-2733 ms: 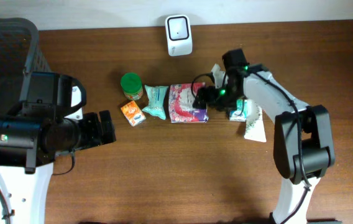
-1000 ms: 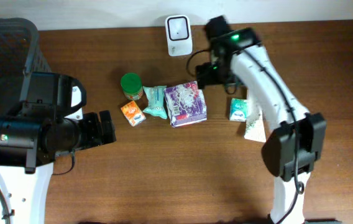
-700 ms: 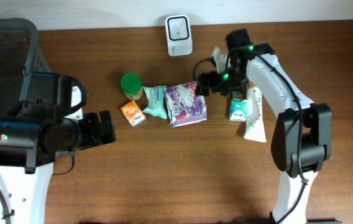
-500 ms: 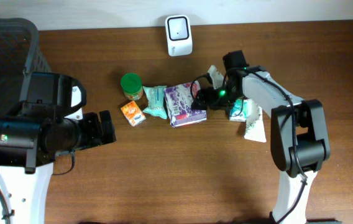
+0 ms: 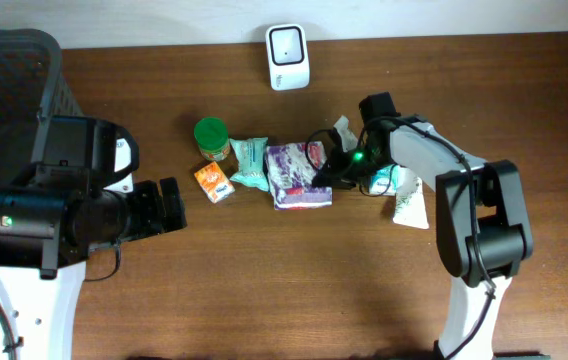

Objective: Scan the item barcode
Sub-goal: 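Grasp the red tissue pack with the right gripper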

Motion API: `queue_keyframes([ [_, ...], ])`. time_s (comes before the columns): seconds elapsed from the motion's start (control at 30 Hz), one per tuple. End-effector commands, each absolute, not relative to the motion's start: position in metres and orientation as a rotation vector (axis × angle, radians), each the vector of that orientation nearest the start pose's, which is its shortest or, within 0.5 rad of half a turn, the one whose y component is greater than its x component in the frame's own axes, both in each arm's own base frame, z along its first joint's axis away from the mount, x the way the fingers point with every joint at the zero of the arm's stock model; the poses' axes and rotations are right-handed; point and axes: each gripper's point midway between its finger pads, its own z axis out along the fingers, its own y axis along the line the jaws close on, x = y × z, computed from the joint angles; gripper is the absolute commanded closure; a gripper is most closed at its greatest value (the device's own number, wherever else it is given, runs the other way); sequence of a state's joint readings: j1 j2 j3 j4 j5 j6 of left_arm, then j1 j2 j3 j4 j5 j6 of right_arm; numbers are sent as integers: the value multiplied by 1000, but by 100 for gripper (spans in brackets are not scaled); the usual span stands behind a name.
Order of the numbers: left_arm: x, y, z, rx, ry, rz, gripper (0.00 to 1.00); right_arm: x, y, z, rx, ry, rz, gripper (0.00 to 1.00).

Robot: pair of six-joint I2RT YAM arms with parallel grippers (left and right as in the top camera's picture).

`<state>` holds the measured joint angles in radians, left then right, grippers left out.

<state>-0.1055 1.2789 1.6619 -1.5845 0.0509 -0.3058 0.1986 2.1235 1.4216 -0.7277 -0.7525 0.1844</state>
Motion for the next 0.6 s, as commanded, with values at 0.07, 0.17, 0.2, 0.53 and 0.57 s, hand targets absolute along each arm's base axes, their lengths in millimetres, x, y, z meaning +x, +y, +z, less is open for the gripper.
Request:
queue_keyframes([
  [0.07, 234, -32, 287, -256, 2759, -166, 1, 382, 169, 61, -28, 2957, 886, 82],
  [0.17, 234, -32, 287, -256, 2759, -166, 1, 378, 165, 49, -17, 2990, 839, 37],
  [0.2, 234, -32, 287, -256, 2759, -166, 1, 379, 163, 48, -17, 2987, 825, 32],
  [0.53, 234, -32, 287, -256, 2759, -166, 1, 401, 167, 27, -42, 2914, 830, 19],
  [0.57, 234, -32, 287, -256, 2759, -166, 1, 400, 169, 19, -38, 2930, 853, 24],
])
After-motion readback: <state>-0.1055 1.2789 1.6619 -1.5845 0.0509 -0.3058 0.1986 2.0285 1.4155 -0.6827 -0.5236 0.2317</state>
